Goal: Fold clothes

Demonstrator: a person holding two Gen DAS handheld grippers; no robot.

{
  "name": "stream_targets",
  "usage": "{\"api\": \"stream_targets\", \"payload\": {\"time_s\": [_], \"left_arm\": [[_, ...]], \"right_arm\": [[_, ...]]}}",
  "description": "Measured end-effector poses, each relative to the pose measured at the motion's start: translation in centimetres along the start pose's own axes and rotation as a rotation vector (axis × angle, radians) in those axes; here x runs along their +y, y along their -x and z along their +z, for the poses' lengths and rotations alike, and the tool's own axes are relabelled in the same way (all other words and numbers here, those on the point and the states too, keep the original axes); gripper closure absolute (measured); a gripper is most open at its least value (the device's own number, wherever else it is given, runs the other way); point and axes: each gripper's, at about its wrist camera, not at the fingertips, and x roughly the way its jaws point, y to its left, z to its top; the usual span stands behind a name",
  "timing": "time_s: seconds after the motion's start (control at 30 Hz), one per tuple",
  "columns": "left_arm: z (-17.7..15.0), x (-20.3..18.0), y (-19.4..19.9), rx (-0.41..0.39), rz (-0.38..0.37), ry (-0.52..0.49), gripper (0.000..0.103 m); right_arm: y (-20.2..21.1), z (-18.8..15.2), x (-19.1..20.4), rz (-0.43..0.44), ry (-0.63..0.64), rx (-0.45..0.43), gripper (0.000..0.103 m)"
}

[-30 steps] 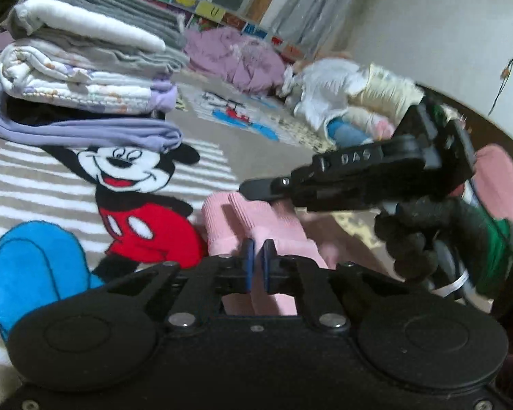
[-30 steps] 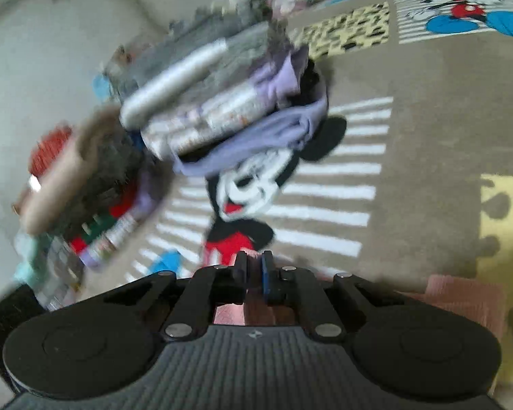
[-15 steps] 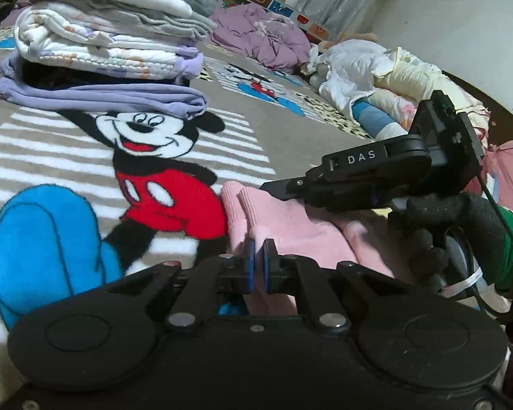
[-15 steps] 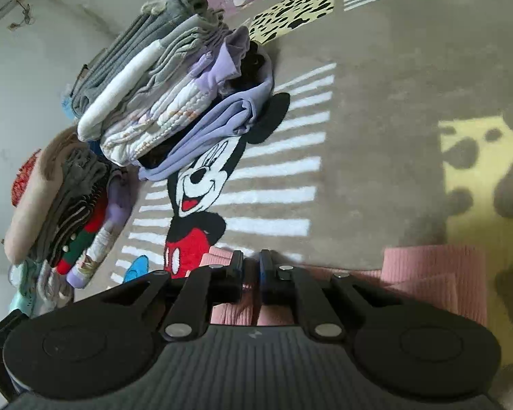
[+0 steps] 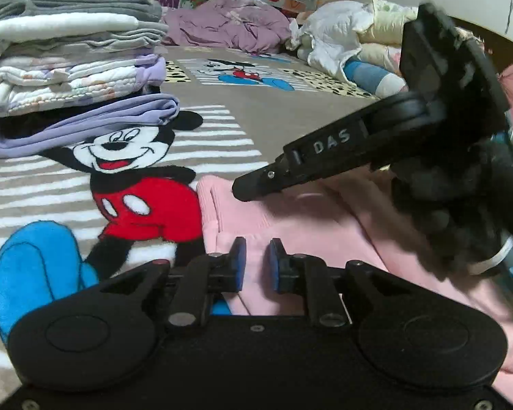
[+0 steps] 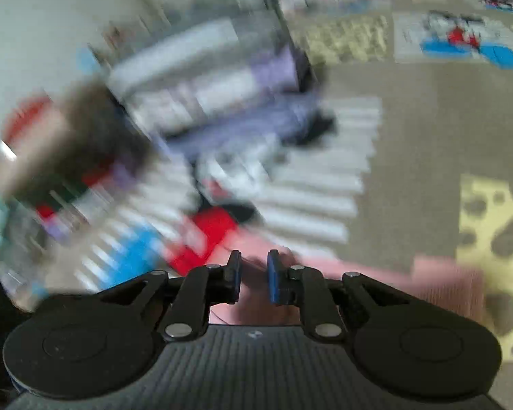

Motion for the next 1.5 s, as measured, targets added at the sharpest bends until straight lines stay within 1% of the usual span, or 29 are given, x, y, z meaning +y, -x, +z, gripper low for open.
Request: {"api": "stream_targets", "payload": {"time_s": [0.07, 0.1, 0.13, 0.17, 0.2, 0.3, 0.37, 0.4, 0.43, 0.5, 0.53, 0.57, 0.6, 0.67, 0.8, 0.87, 0.9, 0.93, 0.97, 1.0, 1.03, 1.1, 1.2, 1.23, 1.3, 1.37, 1.4, 1.43, 1.5], "left_arm": [[0.0, 0.3, 0.3, -0.007, -0.015, 0.01, 0.085], [0.0, 0.4, 0.5, -0.011, -0.017, 0.013, 0.079], [0.1, 0.3, 1.0, -0.025, -0.015, 0.017, 0.076], [0.1, 0.0, 1.6, -0.046, -0.013, 0.011, 0.074], [0.2, -0.3, 2.1, -0.058, -0.01, -0.001, 0.071], [0.1, -0.9, 3.1, -0.074, -0.034, -0.024, 0.071], [-0.2, -1.4, 3.1, -0.062, -0.038, -0.045, 0.071], [-0.3, -1.5, 2.8, -0.048, -0.025, -0.053, 0.071], [-0.5, -1.6, 2.3, -0.027, -0.011, -0.056, 0.071], [-1.1, -1.5, 1.4, 0.012, 0.004, -0.048, 0.071], [-1.2, -1.3, 1.3, 0.008, 0.002, -0.044, 0.071], [-1.1, -1.2, 1.2, 0.011, -0.002, -0.038, 0.071], [-1.0, -1.1, 1.2, 0.014, -0.006, -0.033, 0.07], [-1.1, -0.9, 1.1, 0.015, -0.015, -0.024, 0.07], [-1.1, -0.1, 1.1, 0.016, -0.047, 0.02, 0.066], [-1.1, 0.2, 1.2, 0.015, -0.067, 0.045, 0.065], [-1.1, 0.2, 1.4, 0.012, -0.075, 0.052, 0.063], [-1.1, 0.3, 1.7, 0.004, -0.083, 0.064, 0.06], [-1.0, 0.5, 2.2, -0.016, -0.089, 0.085, 0.058], [-0.9, 0.7, 2.7, -0.036, -0.095, 0.106, 0.053], [-0.8, 0.8, 3.5, -0.062, -0.085, 0.121, 0.048], [-0.7, 1.0, 5.0, -0.106, -0.066, 0.14, 0.048], [-1.2, 0.8, 7.5, -0.154, -0.008, 0.14, 0.048], [-1.5, 0.5, 8.4, -0.16, 0.012, 0.128, 0.048], [-2.2, -0.6, 9.9, -0.173, 0.051, 0.08, 0.048], [-2.9, -1.8, 11.5, -0.189, 0.092, 0.019, 0.048], [-3.2, -2.3, 12.1, -0.205, 0.114, -0.002, 0.052], [-3.6, -2.7, 12.8, -0.22, 0.136, -0.005, 0.068], [-4.5, -3.6, 14.4, -0.243, 0.156, 0.016, 0.081]], "right_arm": [[-0.2, 0.2, -0.5, 0.001, -0.028, -0.024, 0.099], [0.2, 0.5, -0.5, -0.003, -0.048, -0.034, 0.098], [0.9, 0.7, -0.2, -0.005, -0.052, -0.068, 0.096], [2.1, 0.7, 0.3, -0.003, -0.053, -0.124, 0.088], [3.4, 0.4, 0.4, 0.005, -0.061, -0.167, 0.087], [6.8, -0.3, 1.8, 0.013, -0.01, -0.242, 0.087], [7.7, -1.3, 2.6, 0.048, 0.014, -0.228, 0.087], [7.4, -1.8, 2.7, 0.081, 0.005, -0.198, 0.088], [6.8, -2.3, 2.8, 0.088, -0.001, -0.162, 0.088], [4.7, -2.9, 2.8, 0.018, 0.024, -0.101, 0.088], [3.6, -3.1, 2.6, -0.021, 0.037, -0.075, 0.092], [2.9, -3.2, 2.0, -0.038, 0.022, -0.07, 0.103], [2.4, -3.2, 1.3, -0.048, 0.0, -0.07, 0.103], [2.5, -2.7, -0.6, -0.006, -0.124, -0.114, 0.103], [1.8, -1.9, -1.7, -0.009, -0.162, -0.115, 0.103], [1.9, -1.7, -2.0, -0.035, -0.183, -0.13, 0.103], [2.1, -1.5, -2.2, -0.053, -0.2, -0.146, 0.093], [2.3, -1.5, -2.4, -0.068, -0.22, -0.163, 0.092], [2.9, -1.8, -2.8, -0.059, -0.256, -0.186, 0.092], [3.8, -1.9, -3.1, -0.04, -0.282, -0.204, 0.092], [4.7, -2.1, -3.0, -0.034, -0.276, -0.213, 0.092], [6.9, -2.7, -2.1, -0.045, -0.21, -0.216, 0.092], [11.7, -5.0, -0.4, -0.058, -0.109, -0.268, 0.09], [13.1, -5.9, 0.2, -0.067, -0.075, -0.284, 0.089], [15.9, -8.1, 1.3, -0.085, -0.007, -0.317, 0.078], [18.7, -10.6, 2.3, -0.101, 0.054, -0.352, 0.075], [19.9, -11.9, 2.8, -0.113, 0.079, -0.369, 0.075], [21.1, -13.2, 3.3, -0.125, 0.104, -0.386, 0.075], [23.1, -15.6, 4.2, -0.149, 0.153, -0.417, 0.075]]}}
